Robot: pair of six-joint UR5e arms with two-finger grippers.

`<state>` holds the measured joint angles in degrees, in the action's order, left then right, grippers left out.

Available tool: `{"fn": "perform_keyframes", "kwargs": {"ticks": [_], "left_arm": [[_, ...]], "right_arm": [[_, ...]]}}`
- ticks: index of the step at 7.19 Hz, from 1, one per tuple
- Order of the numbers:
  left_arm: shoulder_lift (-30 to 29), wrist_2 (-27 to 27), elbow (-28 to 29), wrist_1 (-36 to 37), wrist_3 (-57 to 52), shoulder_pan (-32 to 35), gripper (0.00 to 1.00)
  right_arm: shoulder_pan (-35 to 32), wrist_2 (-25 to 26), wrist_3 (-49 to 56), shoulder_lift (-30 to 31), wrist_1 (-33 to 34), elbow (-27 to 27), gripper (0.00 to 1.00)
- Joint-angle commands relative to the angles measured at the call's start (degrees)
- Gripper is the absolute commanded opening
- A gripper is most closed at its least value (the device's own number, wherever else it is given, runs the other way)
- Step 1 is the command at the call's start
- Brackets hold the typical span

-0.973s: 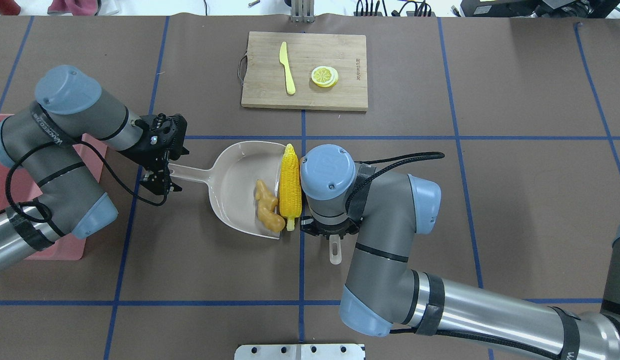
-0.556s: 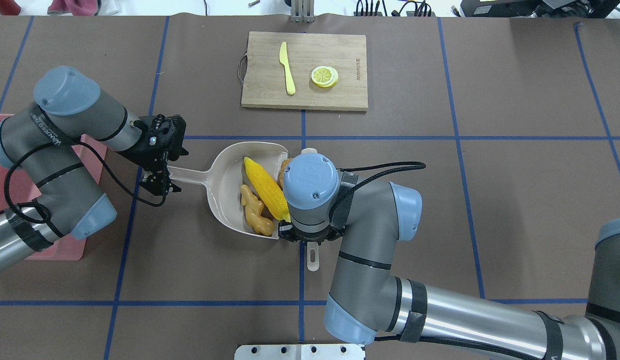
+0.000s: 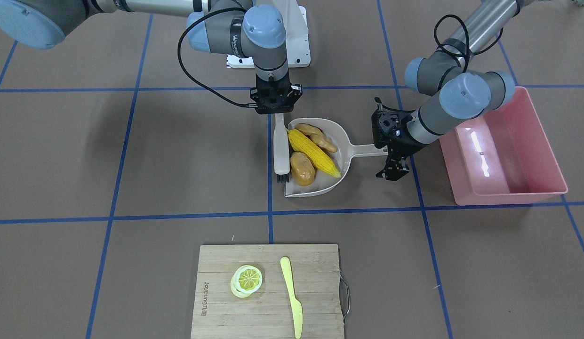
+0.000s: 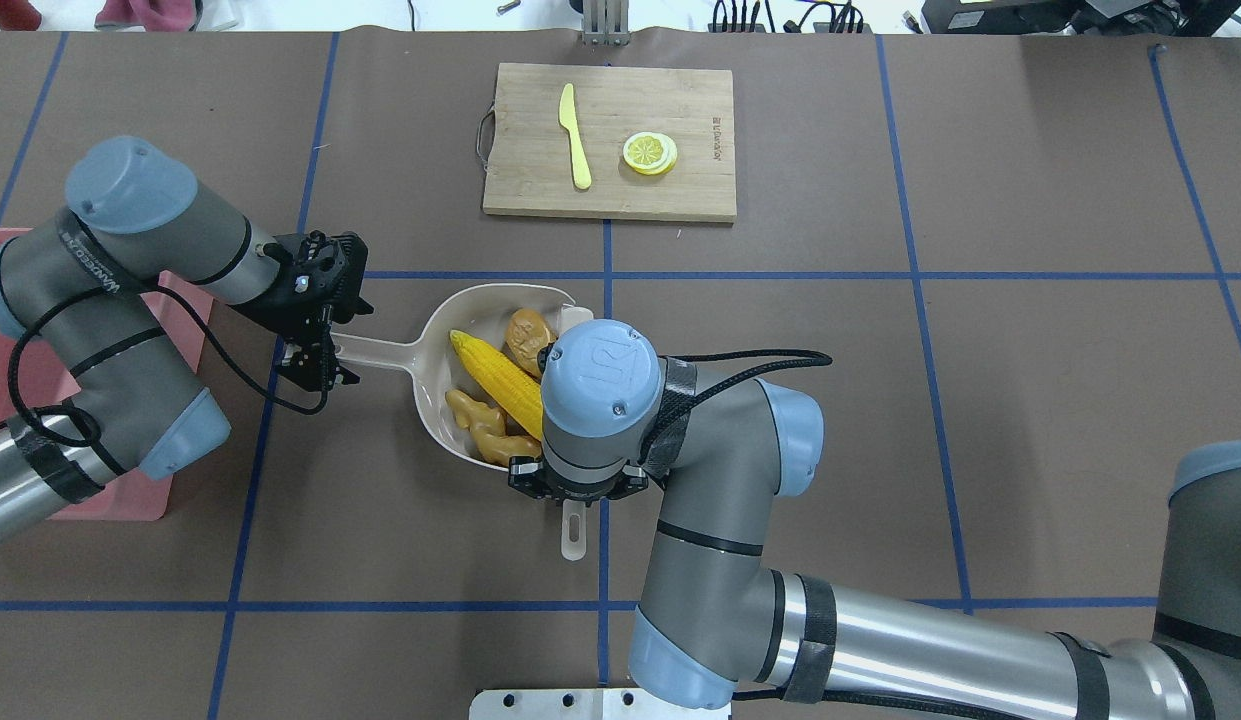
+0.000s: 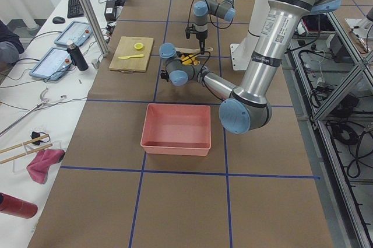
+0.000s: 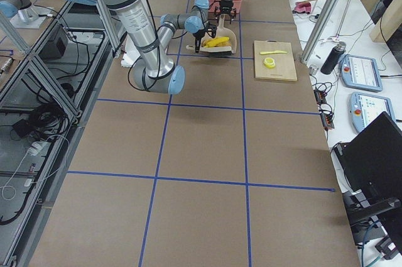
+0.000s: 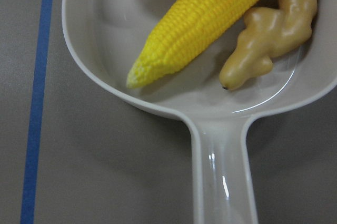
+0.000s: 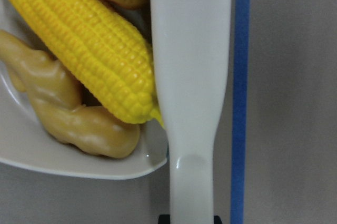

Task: Sweep and dump trash into bin
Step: 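Sweep the corn, potato and ginger into the dustpan with the right gripper's brush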

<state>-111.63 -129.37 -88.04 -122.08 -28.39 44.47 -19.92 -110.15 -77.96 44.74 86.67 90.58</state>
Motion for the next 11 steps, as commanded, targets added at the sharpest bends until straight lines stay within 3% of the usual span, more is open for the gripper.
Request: {"fn": "perform_keyframes", "kwargs": {"ticks": [1,4,5,7,8,10,11], "left_arm": [[-0.08,0.0,0.77,-1.41,0.17,0.09,0.91],[-0.08,-2.63,0.33,-1.41,2.62,0.09,0.79],[0.01,-2.64,0.07,-1.41,2.46,0.09,0.64],[0.8,-2.64,-0.72,-1.41,1.93,0.09,0.2],[0.8,-2.55,-0.73,-1.41,1.24,0.09,0.1],[0.89,-2.55,-0.64,-1.5,1.23,0.09,0.0],[1.23,-2.64,-0.64,-1.58,1.32,0.09,0.0]], "right_arm": [[0.06,-0.33,-2.36,-0.27,-5.17,0.12,0.0],[-0.03,-0.33,-4.99,-0.71,-9.39,0.29,0.0],[-0.12,-0.33,-6.57,-0.62,-11.07,0.38,0.0],[-0.2,-0.33,-7.64,-0.45,-12.14,0.56,0.0],[-0.2,-0.33,-7.64,-0.19,-12.05,1.17,0.0],[-0.64,-0.41,-8.78,0.43,-11.61,3.36,0.0],[-0.56,-0.59,-8.87,0.78,-11.26,3.63,0.0]]}}
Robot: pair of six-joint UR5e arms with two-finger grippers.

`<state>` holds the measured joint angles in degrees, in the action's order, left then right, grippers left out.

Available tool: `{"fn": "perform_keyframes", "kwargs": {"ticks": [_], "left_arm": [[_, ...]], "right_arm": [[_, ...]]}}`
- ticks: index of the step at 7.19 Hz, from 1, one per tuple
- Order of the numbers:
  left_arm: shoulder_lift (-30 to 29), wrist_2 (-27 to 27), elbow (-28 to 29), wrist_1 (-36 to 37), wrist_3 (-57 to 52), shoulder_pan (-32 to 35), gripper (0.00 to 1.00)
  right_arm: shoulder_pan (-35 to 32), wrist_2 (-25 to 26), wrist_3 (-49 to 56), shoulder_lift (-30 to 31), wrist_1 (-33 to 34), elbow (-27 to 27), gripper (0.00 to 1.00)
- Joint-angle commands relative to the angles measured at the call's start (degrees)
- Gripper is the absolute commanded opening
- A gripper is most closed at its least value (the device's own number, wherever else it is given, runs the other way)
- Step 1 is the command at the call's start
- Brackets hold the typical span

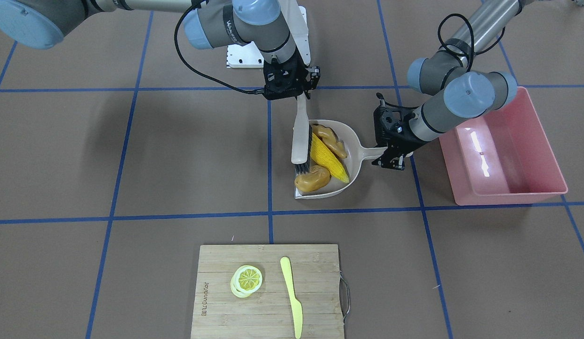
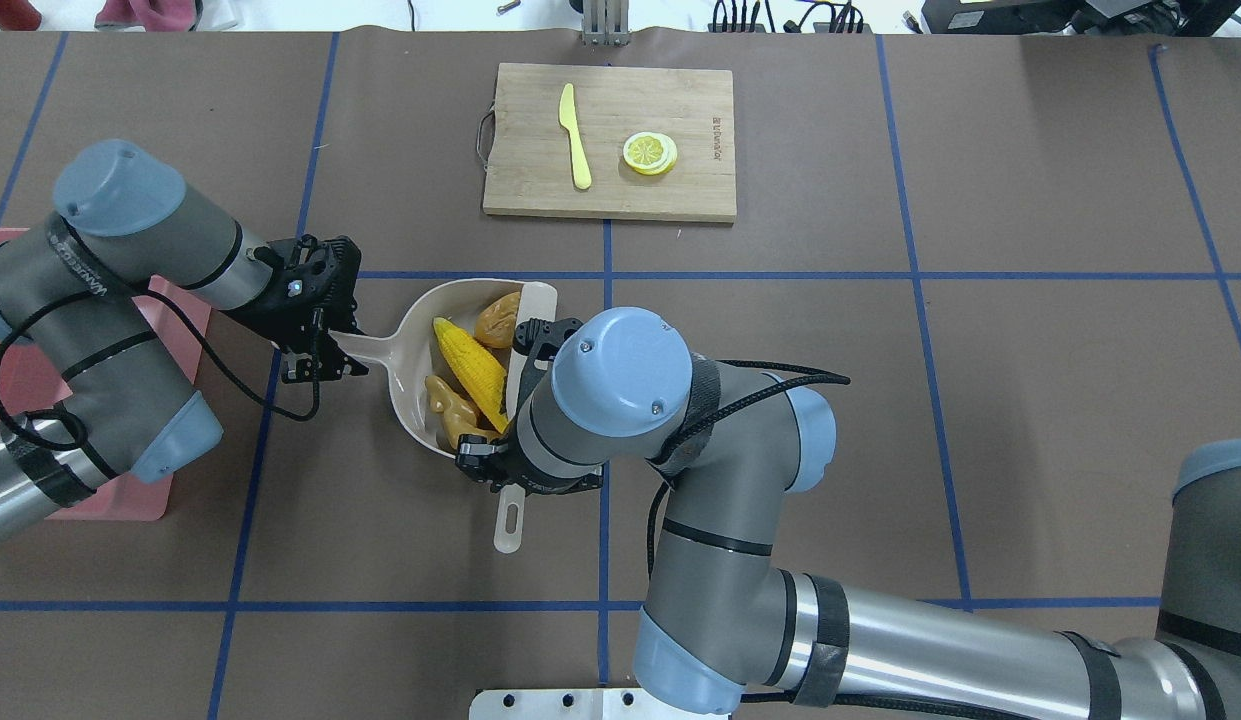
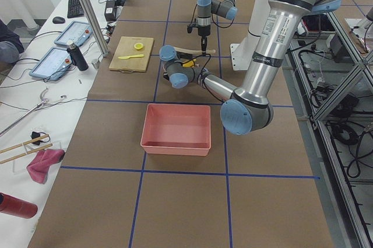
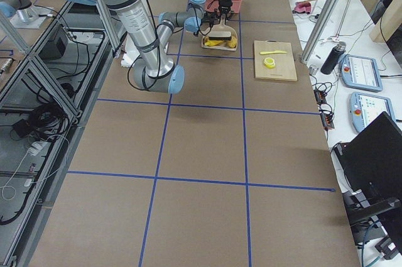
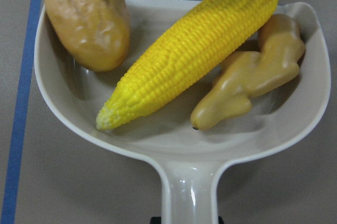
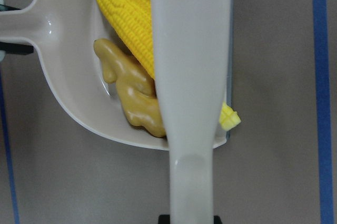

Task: Sweep and dump trash into bin
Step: 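Sweep the corn, potato and ginger into the dustpan with the right gripper's brush, then lift the loaded dustpan with the left gripper while the right gripper withdraws the brush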

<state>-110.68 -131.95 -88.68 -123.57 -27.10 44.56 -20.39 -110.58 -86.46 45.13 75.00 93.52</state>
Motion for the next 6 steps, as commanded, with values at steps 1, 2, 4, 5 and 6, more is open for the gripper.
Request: {"fn": "perform_keyframes", "kwargs": {"ticks": [1,2,4,5,6], "left_arm": [[0.9,-0.15,0.09,-1.66,0.12,0.0,0.0],[1.16,-0.33,0.18,-2.98,0.38,0.09,0.0],[1.34,-0.42,0.18,-5.18,0.82,0.35,0.0],[1.34,-1.81,0.18,-6.15,2.3,0.87,0.0],[1.43,-2.0,0.27,-9.55,6.76,0.88,0.0]], "right_arm": [[-0.08,-0.16,-0.29,1.44,0.58,1.75,0.0],[-1.04,-2.07,-0.03,3.19,1.71,4.46,0.0],[-7.26,-8.57,4.33,7.32,11.08,14.27,0.0],[-9.99,-10.68,8.11,10.47,14.26,18.76,0.0],[-14.28,-13.75,14.41,14.07,18.56,23.16,0.0]]}}
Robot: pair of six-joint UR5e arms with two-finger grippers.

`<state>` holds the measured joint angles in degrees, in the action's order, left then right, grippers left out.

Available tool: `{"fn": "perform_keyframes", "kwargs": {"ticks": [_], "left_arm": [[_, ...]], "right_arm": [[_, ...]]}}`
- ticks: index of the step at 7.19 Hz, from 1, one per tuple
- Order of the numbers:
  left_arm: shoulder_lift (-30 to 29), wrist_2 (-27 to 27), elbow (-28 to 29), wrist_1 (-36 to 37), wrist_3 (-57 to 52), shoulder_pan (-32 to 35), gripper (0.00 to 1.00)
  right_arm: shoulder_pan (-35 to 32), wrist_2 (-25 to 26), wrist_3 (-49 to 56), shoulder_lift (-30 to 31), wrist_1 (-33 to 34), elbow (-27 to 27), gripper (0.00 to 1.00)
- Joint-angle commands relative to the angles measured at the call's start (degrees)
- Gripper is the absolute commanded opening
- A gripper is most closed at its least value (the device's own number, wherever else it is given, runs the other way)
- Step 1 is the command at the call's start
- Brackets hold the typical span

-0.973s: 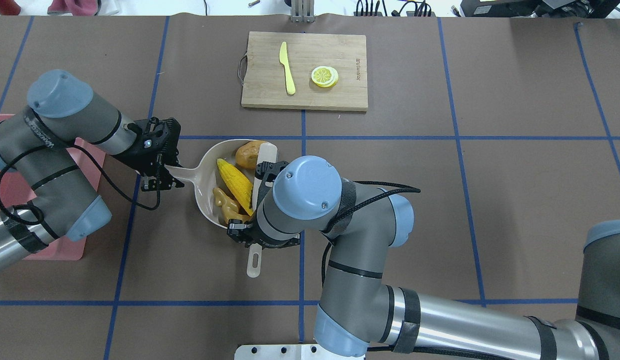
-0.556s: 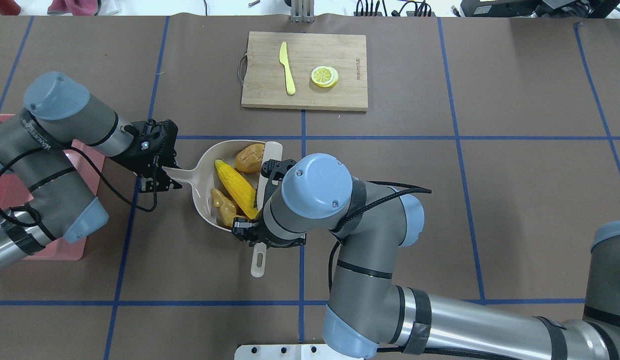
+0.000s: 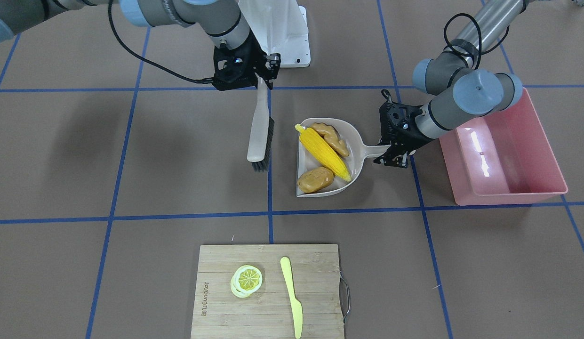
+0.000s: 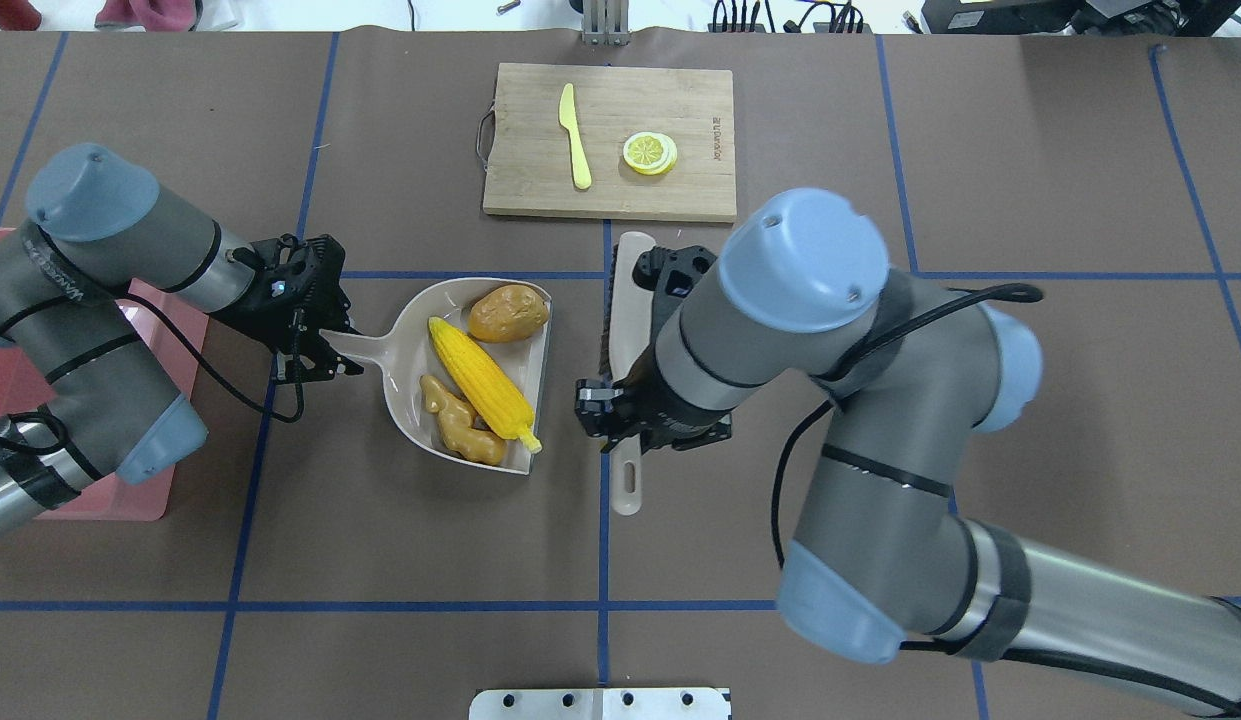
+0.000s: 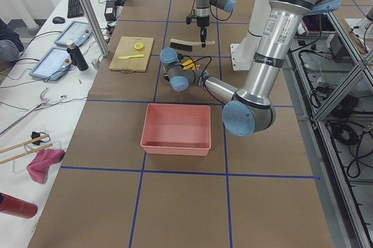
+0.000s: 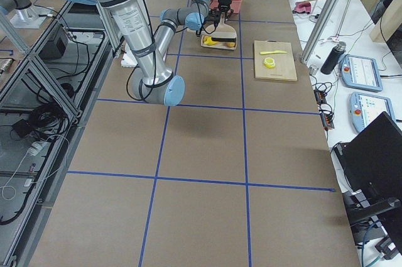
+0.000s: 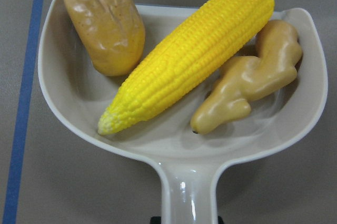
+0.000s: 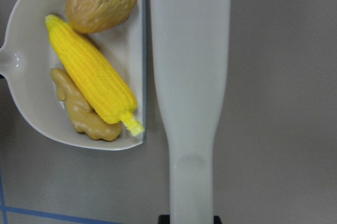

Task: Sweep and dump trash into bin
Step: 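Lift the loaded dustpan with the left gripper while the right gripper withdraws the brush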

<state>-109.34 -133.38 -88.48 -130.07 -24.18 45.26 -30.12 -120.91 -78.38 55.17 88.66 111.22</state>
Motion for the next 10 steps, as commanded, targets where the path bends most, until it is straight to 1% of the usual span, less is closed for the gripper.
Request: {"fn": "perform_keyframes", "kwargs": {"ticks": [1,2,3,4,5,6,7,8,9,10], "left_arm": [[0.09,-0.56,0.07,-4.91,5.35,0.18,0.0],[0.0,-0.56,-0.02,-7.89,8.5,0.18,0.0],[0.0,-0.56,-0.02,-12.09,13.58,0.52,0.0],[0.0,-0.56,-0.37,-14.4,16.15,2.01,0.0],[-0.09,-0.74,-0.81,-15.99,19.05,4.2,0.0],[-0.17,-0.56,-0.99,-19.48,25.26,5.09,0.0],[-0.09,-0.48,-1.25,-21.52,28.02,6.32,0.0],[2.52,-3.0,-3.25,-22.67,29.61,10.33,0.0],[7.16,-4.76,-5.71,-23.38,30.24,14.11,0.0],[15.56,-4.87,-10.35,-24.6,30.68,17.54,0.0]], "right_arm": [[-8.77,-5.46,14.49,6.07,11.82,9.94,0.0],[-11.77,-5.74,20.4,9.05,15.37,12.51,0.0],[-15.63,-7.74,26.02,13.08,15.4,12.45,0.0],[-19.93,-10.46,31.65,18.08,14.79,12.53,0.0],[-21.8,-10.75,35.45,23.7,14.53,12.71,0.0],[-21.82,-10.58,37.14,30.89,11.39,12.97,0.0],[-22.26,-10.58,36.63,37.58,1.61,10.1,0.0],[-22.35,-10.84,36.72,40.25,-3.53,6.77,0.0],[-22.35,-11.54,36.63,41.33,-5.15,4.73,0.0],[-22.26,-12.76,36.89,41.42,-5.43,2.19,0.0]]}}
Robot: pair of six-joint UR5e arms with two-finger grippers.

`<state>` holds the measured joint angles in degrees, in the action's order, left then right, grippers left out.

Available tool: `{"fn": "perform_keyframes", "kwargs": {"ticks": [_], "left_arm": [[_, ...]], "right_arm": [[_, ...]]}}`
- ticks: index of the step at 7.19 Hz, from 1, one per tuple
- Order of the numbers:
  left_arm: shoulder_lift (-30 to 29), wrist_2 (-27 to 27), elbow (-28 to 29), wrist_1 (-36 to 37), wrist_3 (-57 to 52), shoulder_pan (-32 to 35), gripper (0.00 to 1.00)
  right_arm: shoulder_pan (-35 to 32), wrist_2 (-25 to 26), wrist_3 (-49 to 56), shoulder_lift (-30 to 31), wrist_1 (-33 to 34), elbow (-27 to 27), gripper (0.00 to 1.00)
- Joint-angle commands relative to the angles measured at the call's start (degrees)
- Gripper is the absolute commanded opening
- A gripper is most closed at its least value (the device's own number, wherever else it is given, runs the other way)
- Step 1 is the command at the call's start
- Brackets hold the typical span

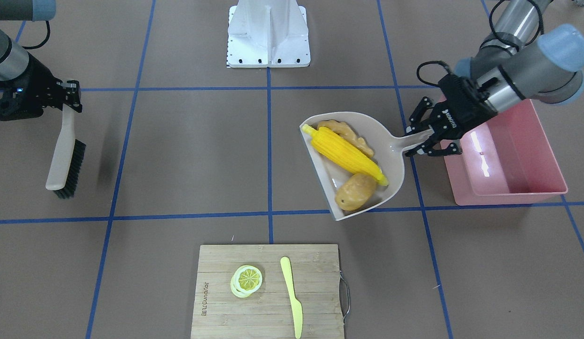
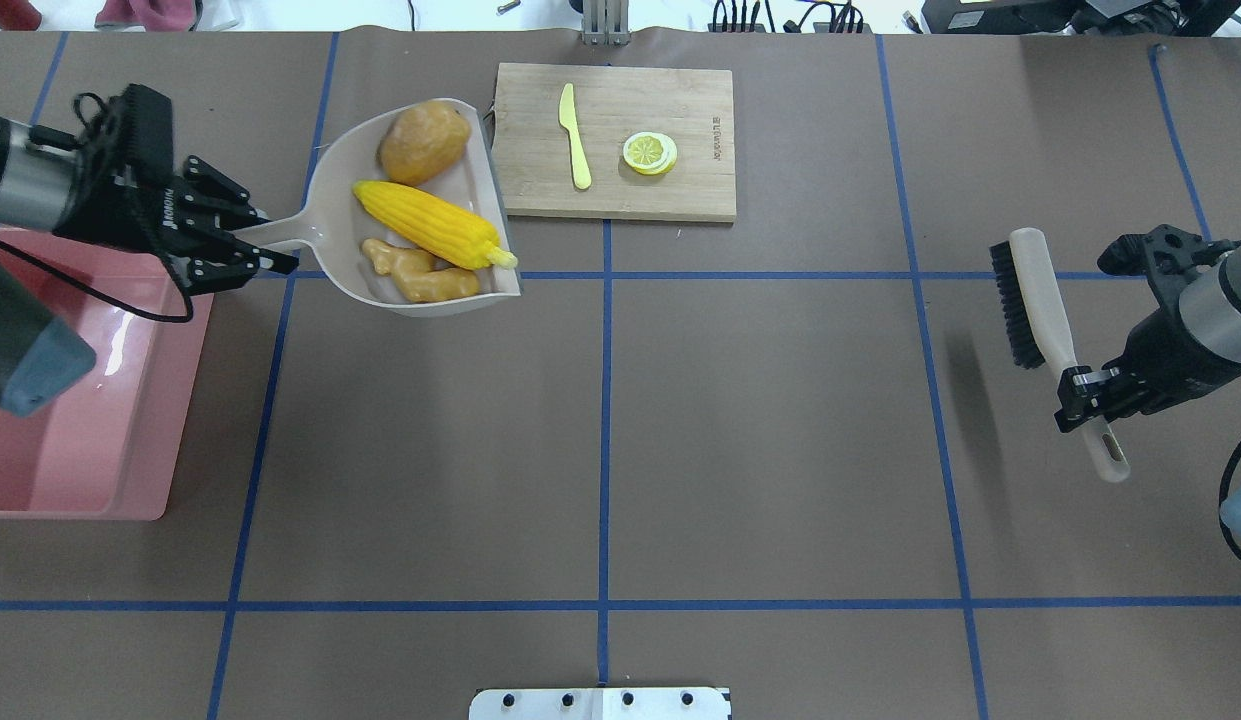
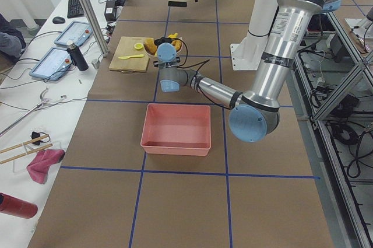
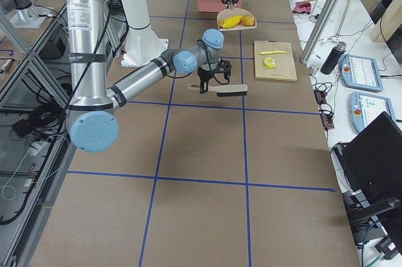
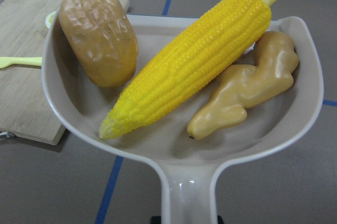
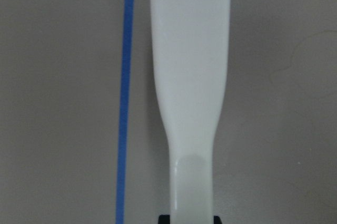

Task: Sweep and dump trash into bin
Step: 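Carry the dustpan over the pink bin while the right gripper lowers the brush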

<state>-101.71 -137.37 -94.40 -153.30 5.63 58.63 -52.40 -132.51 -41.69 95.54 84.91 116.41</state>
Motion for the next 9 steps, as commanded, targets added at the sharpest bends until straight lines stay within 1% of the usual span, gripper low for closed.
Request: {"fn": "perform_keyframes", "kwargs": {"ticks": [1,2,3,4,5,6,7,8,9], "left_arm": [[15.16,-1.23,-8.39,-3.13,2.79,7.7,0.0],[21.06,-2.97,-8.95,-6.63,3.59,12.43,0.0],[26.42,-6.29,-8.96,-8.32,3.52,17.26,0.0],[30.31,-8.15,-8.78,-8.68,3.17,21.05,0.0],[31.3,-8.17,-8.26,-8.08,3.25,23.27,0.0],[31.75,-8.17,-8.34,-3.63,3.08,23.81,0.0],[33.93,-8.17,-10.43,3.98,-2.06,23.9,0.0],[36.39,-8.17,-14.19,16.15,-11.59,24.95,0.0],[36.84,-8.0,-16.06,26.89,-21.17,27.74,0.0]], "right_arm": [[0.1,-1.61,0.12,0.53,-4.89,-6.6,0.0],[0.45,-1.7,0.03,0.0,-6.32,-8.37,0.0],[0.72,-1.88,-0.15,-0.87,-6.25,-8.74,0.0],[1.59,-1.79,-0.15,-1.14,-6.24,-9.53,0.0],[2.56,-1.62,-0.24,-3.06,-6.16,-11.27,0.0],[3.78,-1.44,-0.24,-4.38,-5.72,-11.73,0.0],[4.49,-1.53,-0.24,-5.27,-5.72,-12.95,0.0],[4.5,-1.53,-0.32,-6.84,-5.8,-14.96,0.15],[4.59,-1.53,-0.32,-6.95,-5.81,-15.24,0.71]]}}
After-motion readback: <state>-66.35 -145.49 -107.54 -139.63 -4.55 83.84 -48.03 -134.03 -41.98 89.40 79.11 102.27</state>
